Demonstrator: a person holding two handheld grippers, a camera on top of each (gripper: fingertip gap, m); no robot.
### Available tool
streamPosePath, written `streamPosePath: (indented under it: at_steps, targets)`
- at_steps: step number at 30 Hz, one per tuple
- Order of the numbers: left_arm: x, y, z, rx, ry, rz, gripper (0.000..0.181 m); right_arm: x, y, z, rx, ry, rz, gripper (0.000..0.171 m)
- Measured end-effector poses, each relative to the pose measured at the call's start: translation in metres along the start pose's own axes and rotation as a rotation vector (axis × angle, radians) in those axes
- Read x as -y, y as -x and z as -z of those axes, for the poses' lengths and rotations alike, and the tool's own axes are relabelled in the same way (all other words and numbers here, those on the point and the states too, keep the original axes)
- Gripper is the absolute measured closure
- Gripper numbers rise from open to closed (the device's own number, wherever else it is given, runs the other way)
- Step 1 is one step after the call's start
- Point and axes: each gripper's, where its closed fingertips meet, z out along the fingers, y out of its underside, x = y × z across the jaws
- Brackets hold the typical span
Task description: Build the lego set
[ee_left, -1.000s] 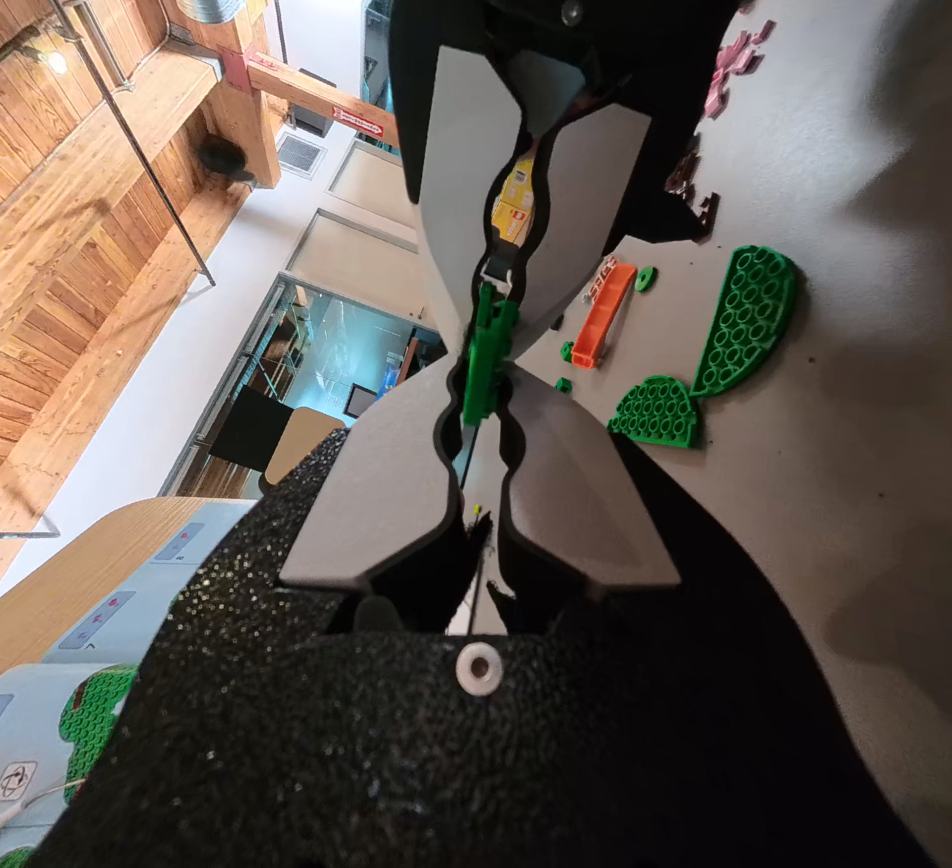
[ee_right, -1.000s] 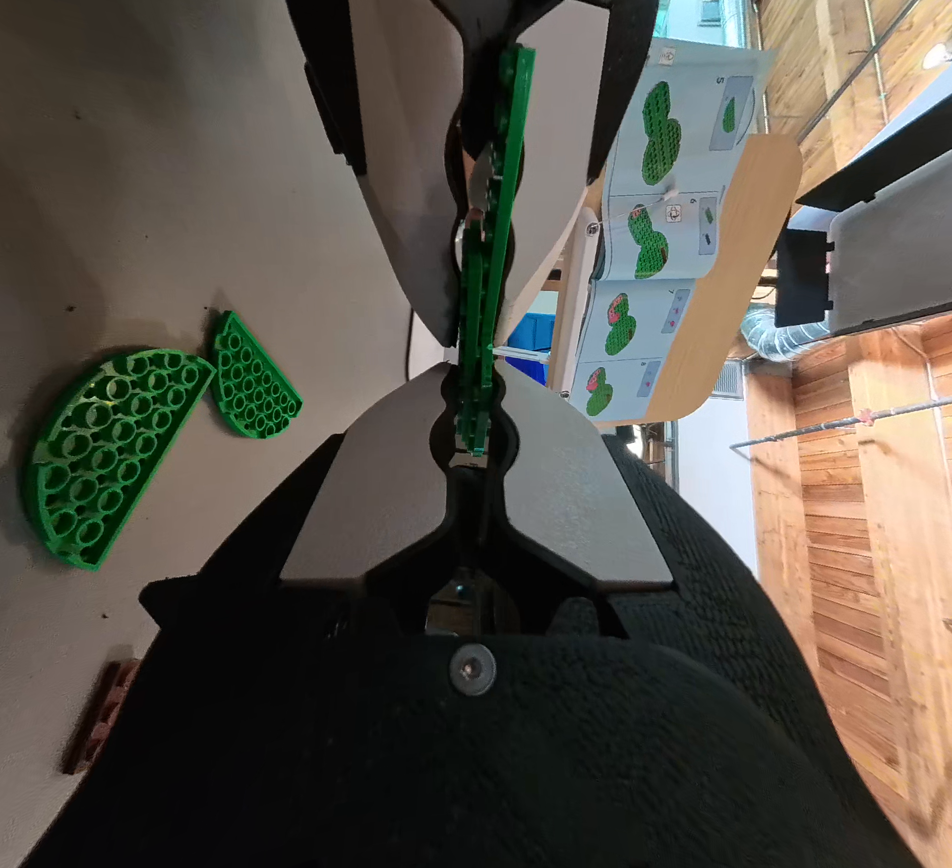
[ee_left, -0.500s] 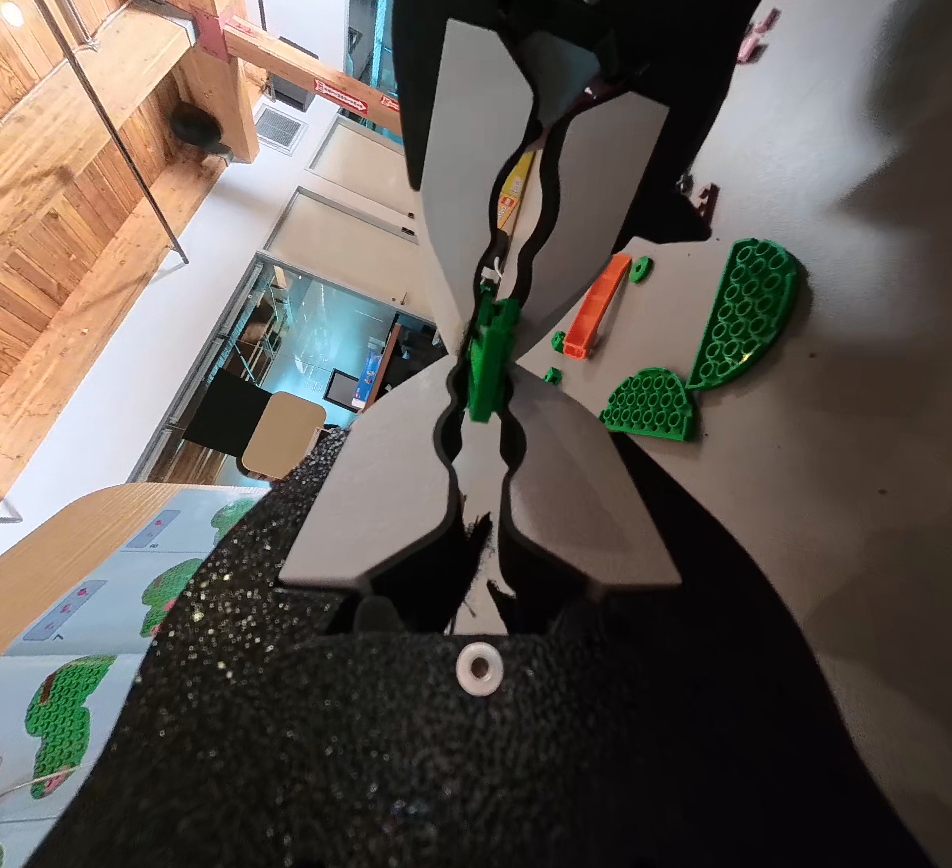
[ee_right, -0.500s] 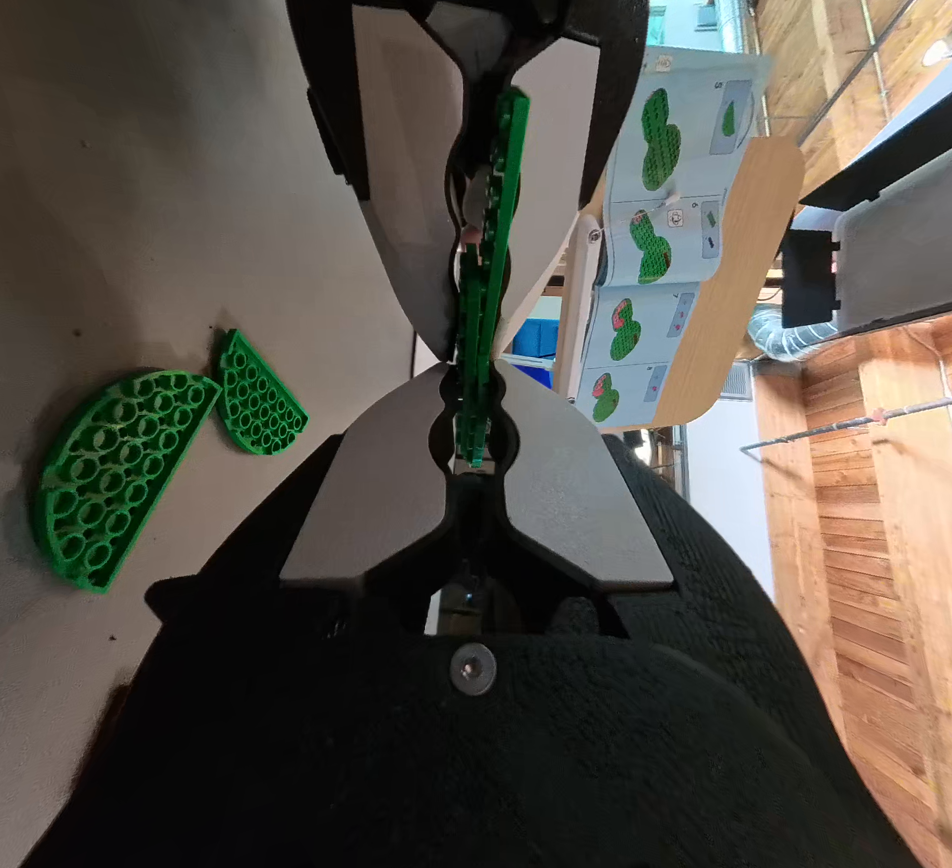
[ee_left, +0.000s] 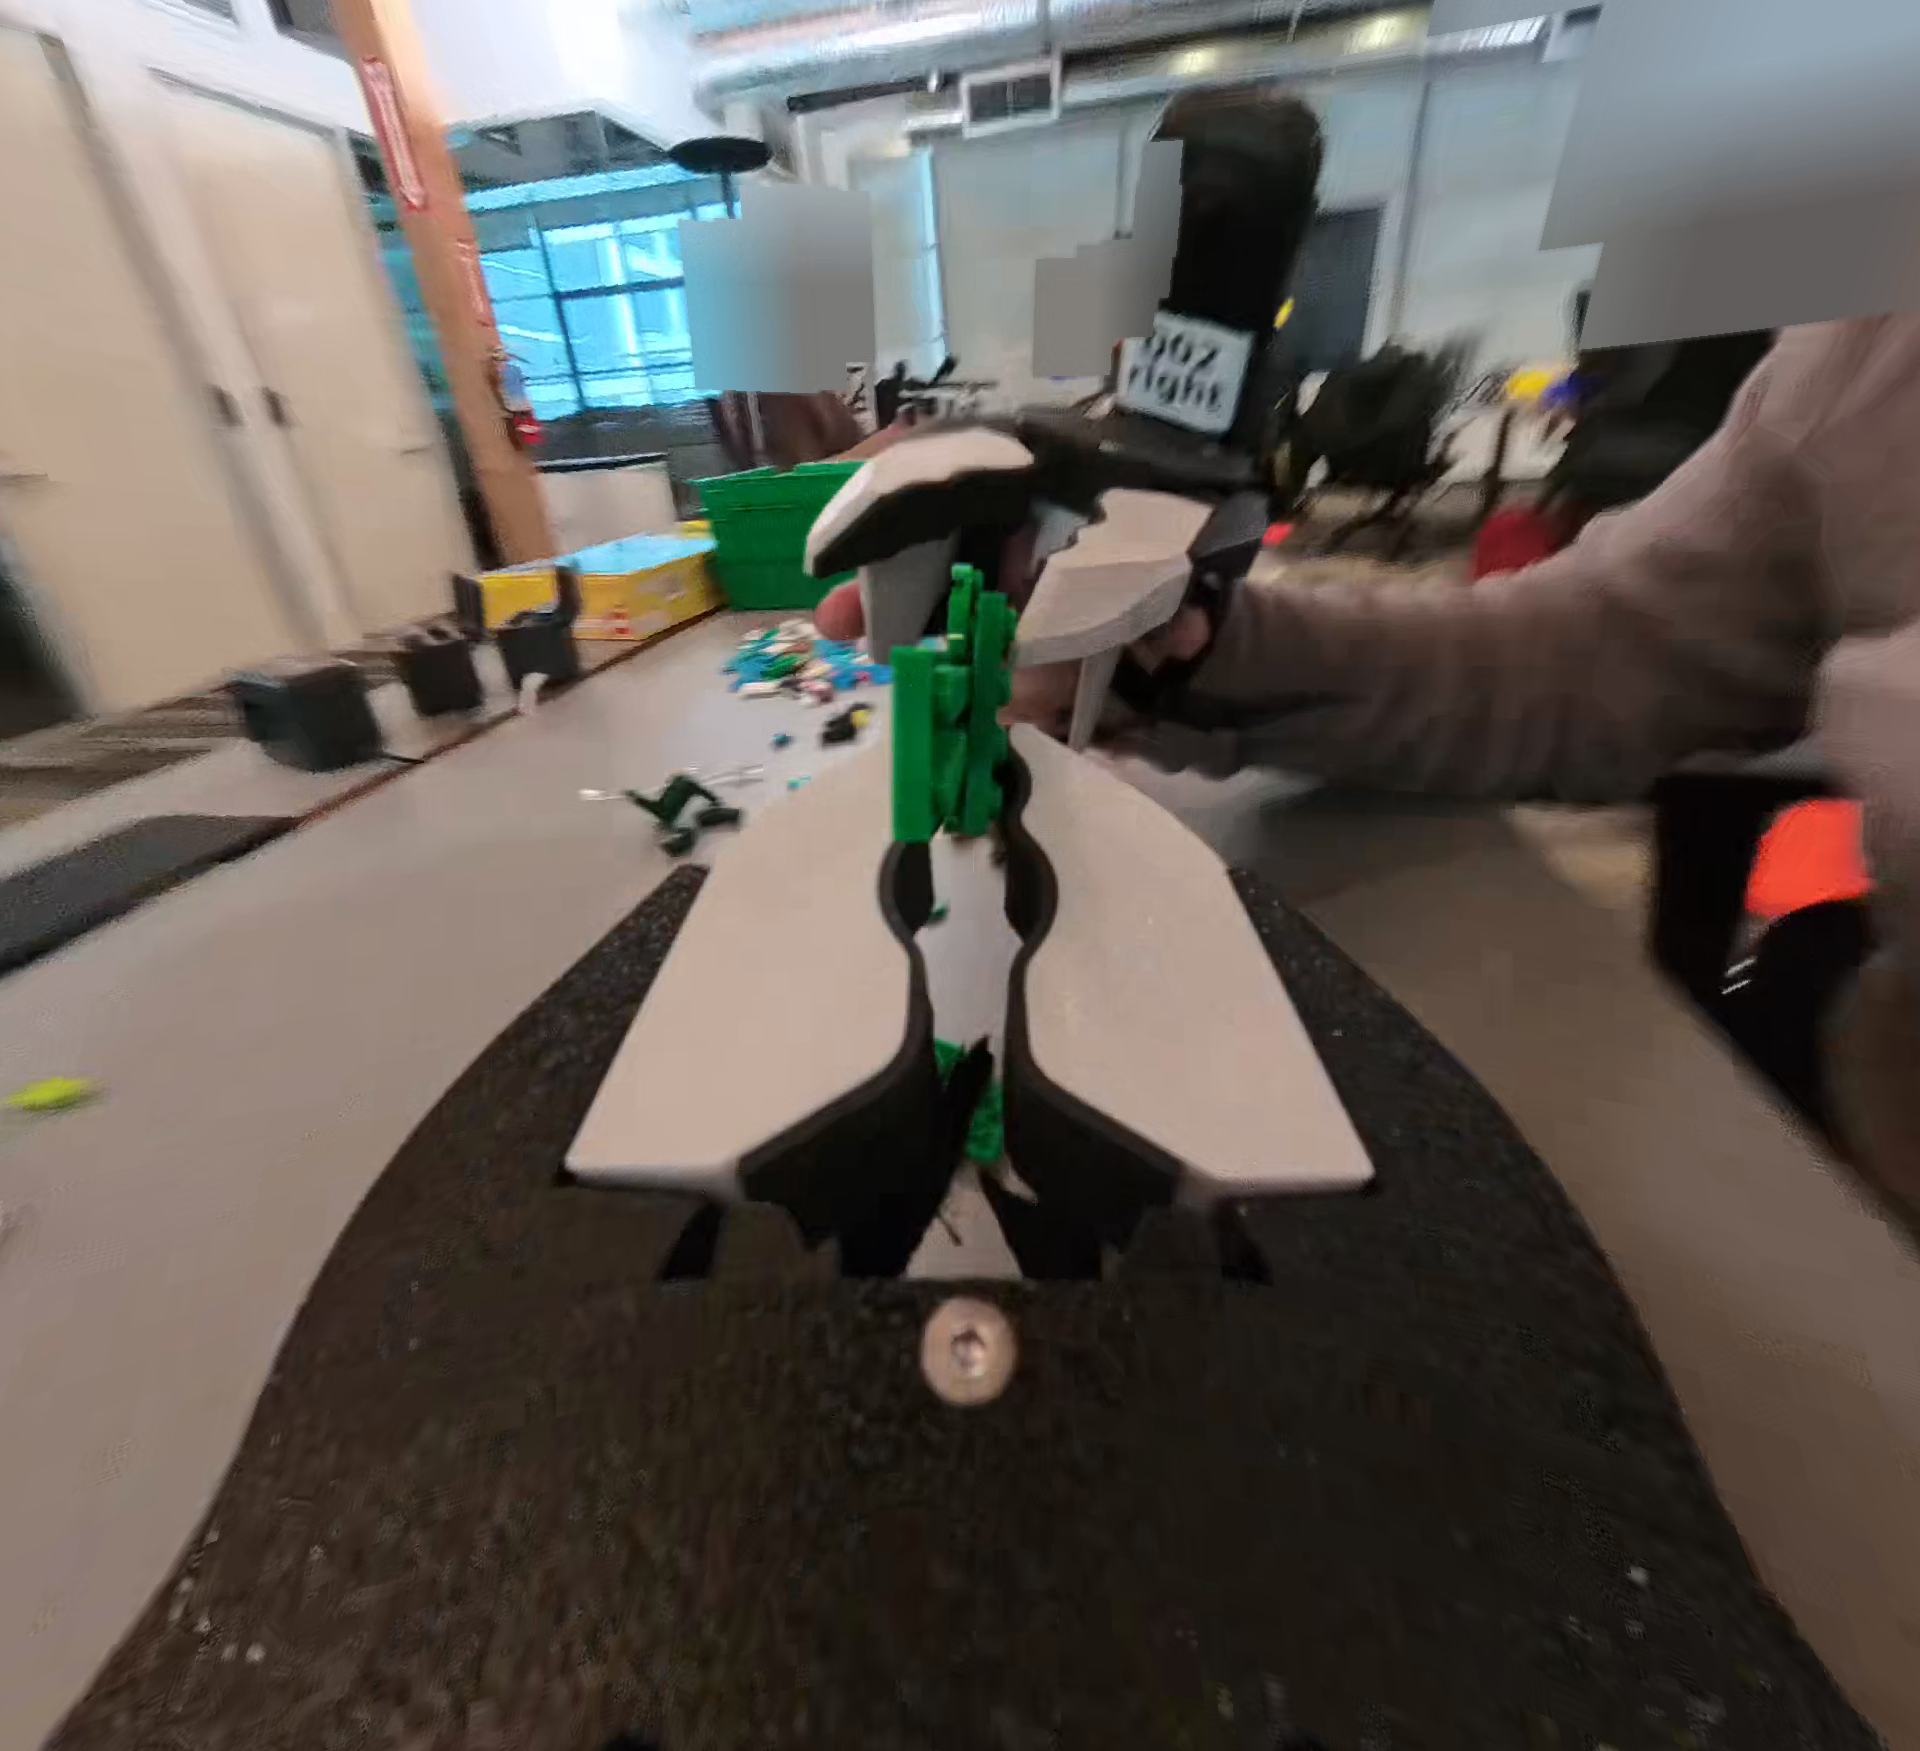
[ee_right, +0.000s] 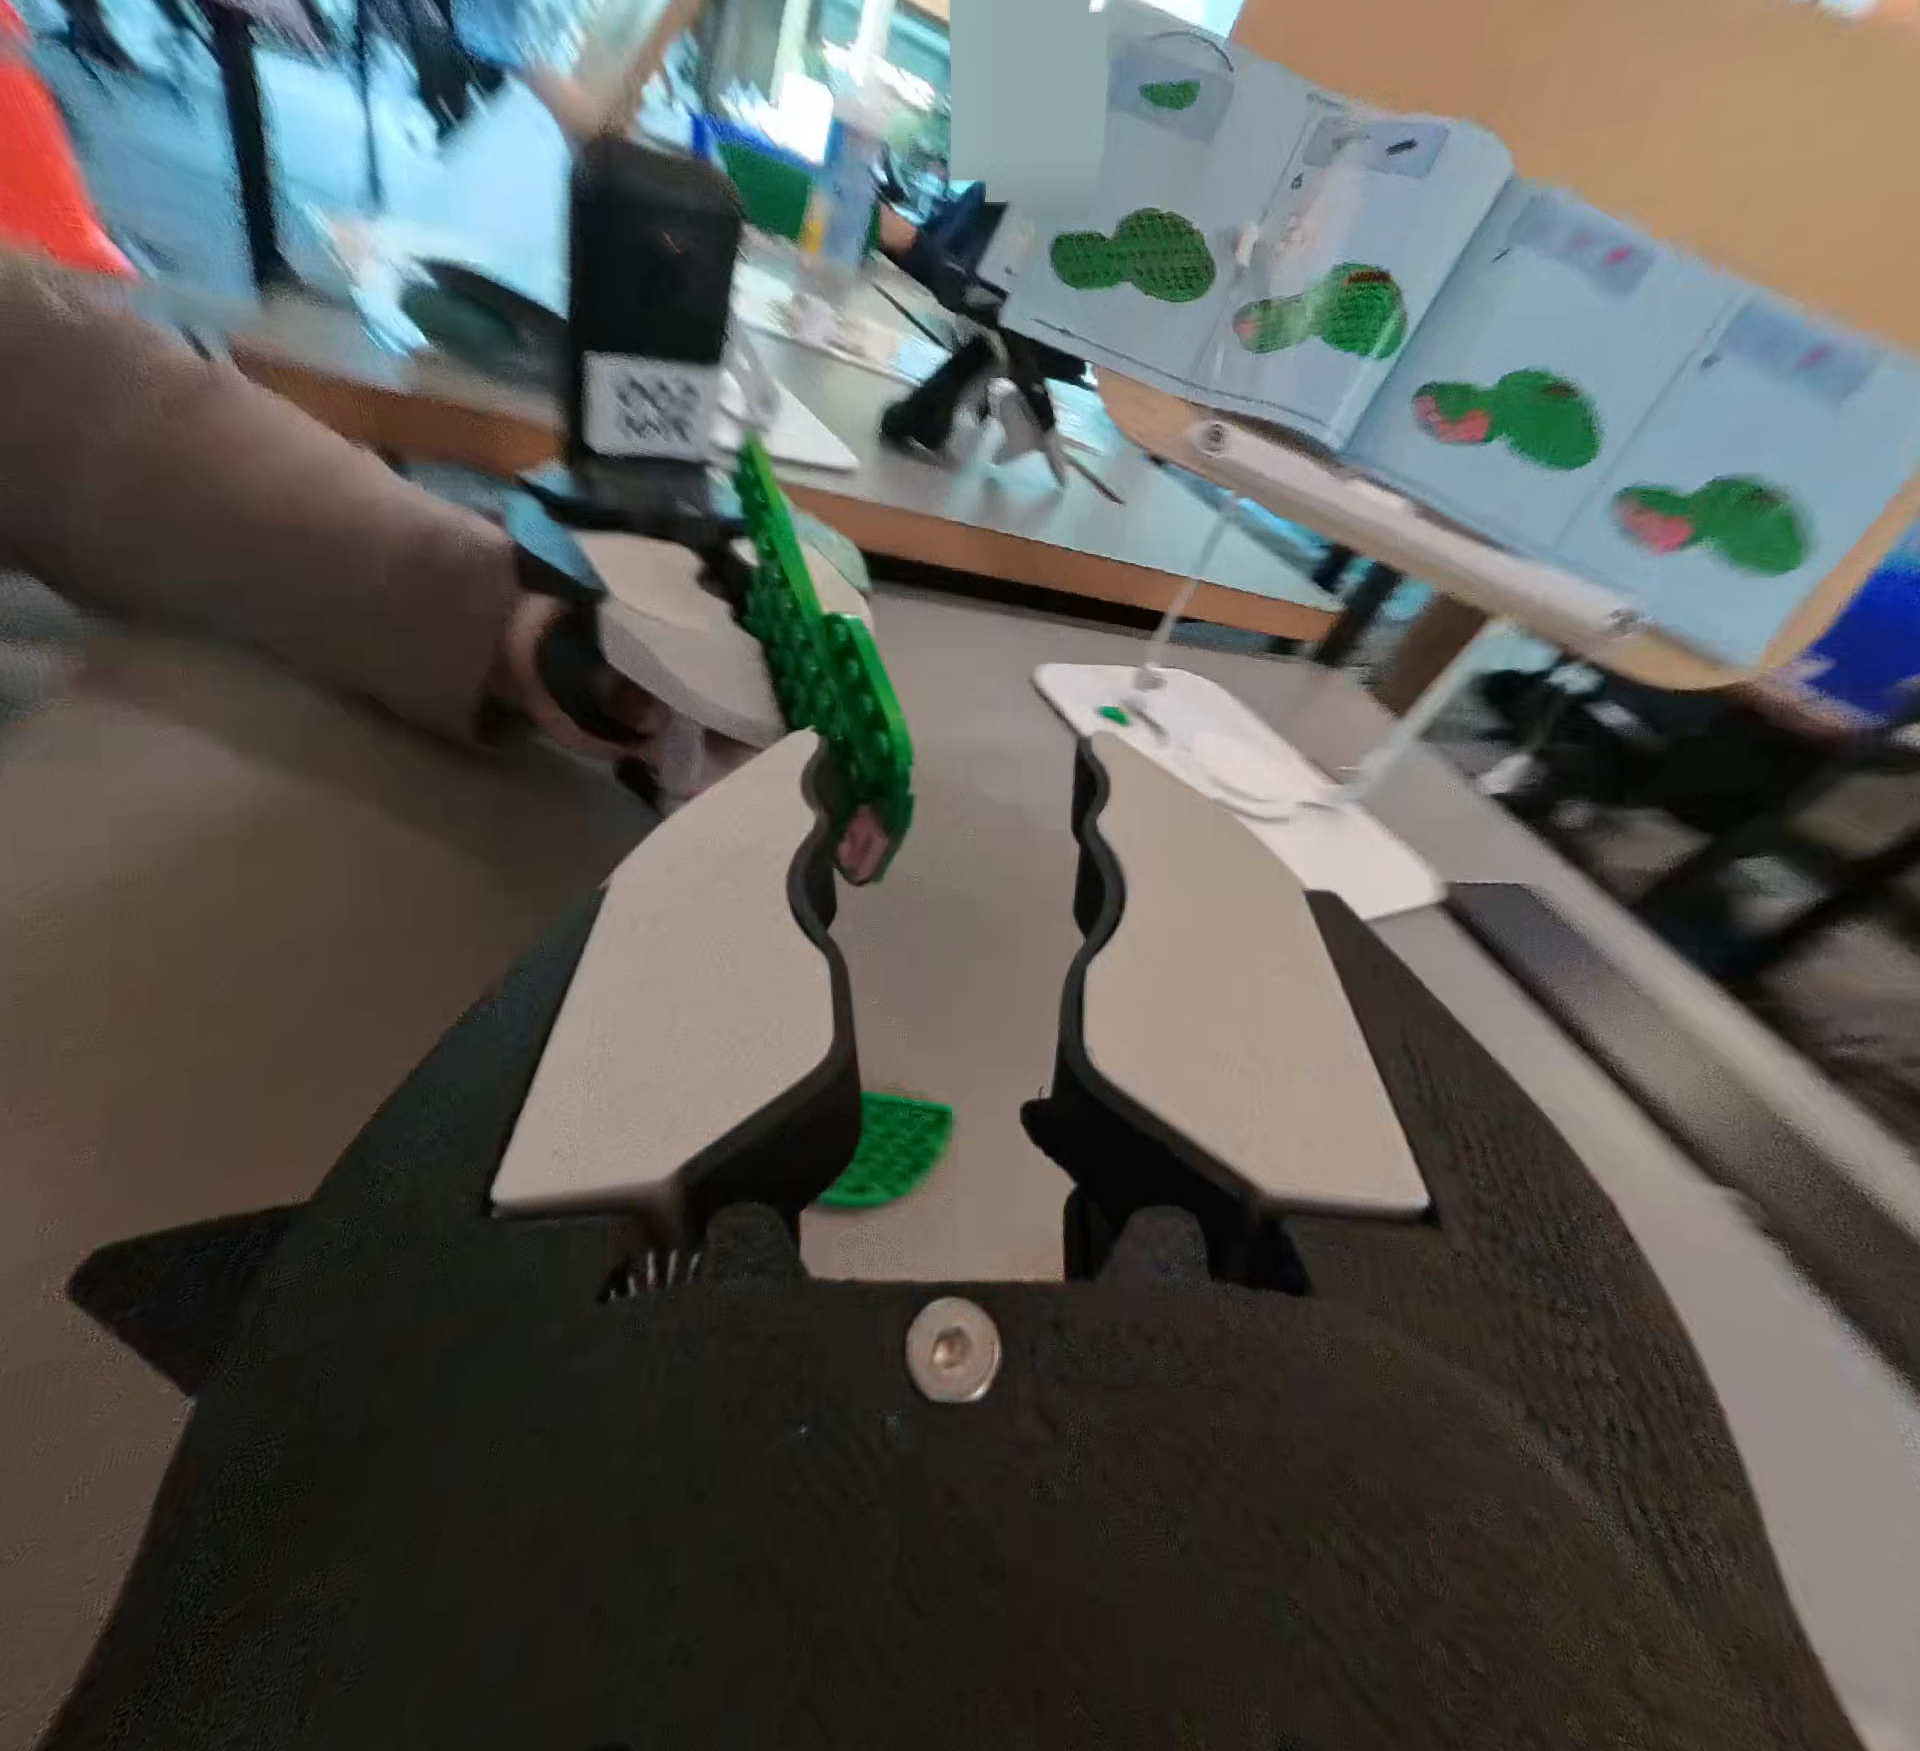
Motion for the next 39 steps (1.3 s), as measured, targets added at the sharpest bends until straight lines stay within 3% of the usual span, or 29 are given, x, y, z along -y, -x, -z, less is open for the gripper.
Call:
streamPosePath:
  at_steps: [4,9,14,21,27,28,31,36,39]
  targets:
    - [0.004,0.004,0.002,-0.037,-0.064,0.182,0.173,0.008,0.011,-0.002,0.105,-0.071,-0.173,0.137]
    - [0.009,0.003,0.003,-0.093,-0.118,0.302,0.173,0.009,0.012,-0.007,0.112,-0.086,-0.261,0.146]
    - [0.010,0.002,0.004,-0.113,-0.130,0.327,0.173,0.008,0.014,-0.011,0.108,-0.081,-0.256,0.148]
    - [0.004,-0.004,0.000,-0.132,-0.091,0.301,0.172,0.012,0.019,-0.011,0.149,-0.096,-0.262,0.164]
    - [0.003,-0.006,-0.001,-0.118,-0.065,0.224,0.172,0.011,0.020,-0.010,0.148,-0.091,-0.215,0.163]
    - [0.000,-0.003,-0.001,-0.082,-0.044,0.183,0.173,0.008,0.016,-0.010,0.116,-0.076,-0.192,0.161]
    - [-0.016,0.026,0.004,0.163,0.105,-0.103,0.173,-0.002,0.007,-0.010,0.023,-0.010,-0.053,0.130]
    - [-0.032,0.061,0.018,0.519,0.491,-0.862,0.172,-0.019,0.014,-0.016,-0.095,0.161,0.448,0.128]
    - [-0.045,0.066,0.019,0.568,0.647,-1.065,0.171,-0.025,0.025,-0.022,-0.127,0.228,0.719,0.129]
